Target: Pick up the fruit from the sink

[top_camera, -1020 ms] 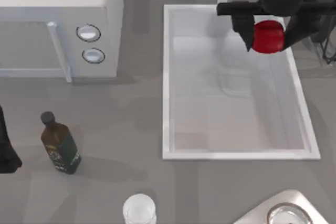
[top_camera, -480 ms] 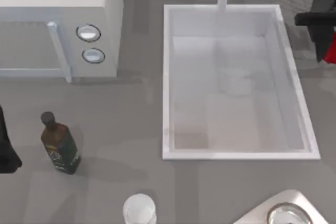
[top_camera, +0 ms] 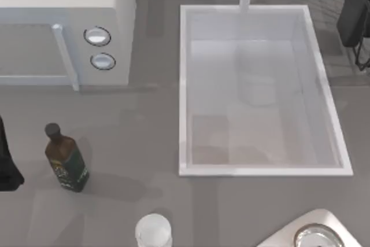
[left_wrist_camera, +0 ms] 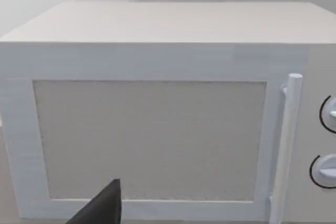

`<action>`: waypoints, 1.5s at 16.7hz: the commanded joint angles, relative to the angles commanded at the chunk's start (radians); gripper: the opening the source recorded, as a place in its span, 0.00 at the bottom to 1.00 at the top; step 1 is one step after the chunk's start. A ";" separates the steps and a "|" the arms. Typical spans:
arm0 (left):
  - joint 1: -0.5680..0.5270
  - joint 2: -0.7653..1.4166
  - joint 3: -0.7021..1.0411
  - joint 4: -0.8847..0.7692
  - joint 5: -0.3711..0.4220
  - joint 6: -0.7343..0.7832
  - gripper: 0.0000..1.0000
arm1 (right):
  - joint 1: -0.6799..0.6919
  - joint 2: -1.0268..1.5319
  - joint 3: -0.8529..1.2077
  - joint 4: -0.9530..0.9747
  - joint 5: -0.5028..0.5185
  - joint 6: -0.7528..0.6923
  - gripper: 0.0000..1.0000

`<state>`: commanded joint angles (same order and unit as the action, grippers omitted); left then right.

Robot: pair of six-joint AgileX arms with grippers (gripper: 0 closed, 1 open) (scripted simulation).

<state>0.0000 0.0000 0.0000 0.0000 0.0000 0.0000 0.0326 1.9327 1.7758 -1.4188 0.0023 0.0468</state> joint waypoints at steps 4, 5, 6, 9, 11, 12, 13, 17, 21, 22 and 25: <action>0.000 0.000 0.000 0.000 0.000 0.000 1.00 | 0.049 0.004 -0.057 0.073 -0.022 -0.031 0.00; 0.000 0.000 0.000 0.000 0.000 0.000 1.00 | 0.065 0.008 -0.086 0.114 -0.030 -0.041 0.00; 0.000 0.000 0.000 0.000 0.000 0.000 1.00 | 0.080 0.014 -0.118 0.158 -0.035 -0.047 0.00; 0.000 0.000 0.000 0.000 0.000 0.000 1.00 | 0.093 0.037 -0.230 0.291 -0.041 -0.050 0.00; 0.000 0.000 0.000 0.000 0.000 0.000 1.00 | 0.063 0.047 -0.302 0.363 -0.033 -0.035 0.00; 0.000 0.000 0.000 0.000 0.000 0.000 1.00 | 0.042 0.050 -0.330 0.390 -0.024 -0.024 0.00; 0.000 0.000 0.000 0.000 0.000 0.000 1.00 | 0.020 0.051 -0.351 0.409 -0.013 -0.011 0.00; 0.000 0.000 0.000 0.000 0.000 0.000 1.00 | 0.000 0.049 -0.368 0.422 -0.001 0.002 0.00; 0.000 0.000 0.000 0.000 0.000 0.000 1.00 | 0.000 0.049 -0.368 0.422 -0.001 0.002 0.23; 0.000 0.000 0.000 0.000 0.000 0.000 1.00 | 0.000 0.049 -0.368 0.422 -0.001 0.002 0.30; 0.000 0.000 0.000 0.000 0.000 0.000 1.00 | 0.000 0.049 -0.368 0.422 -0.001 0.002 0.53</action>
<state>0.0000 0.0000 0.0000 0.0000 0.0000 0.0000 0.0323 1.9821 1.4077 -0.9964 0.0013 0.0487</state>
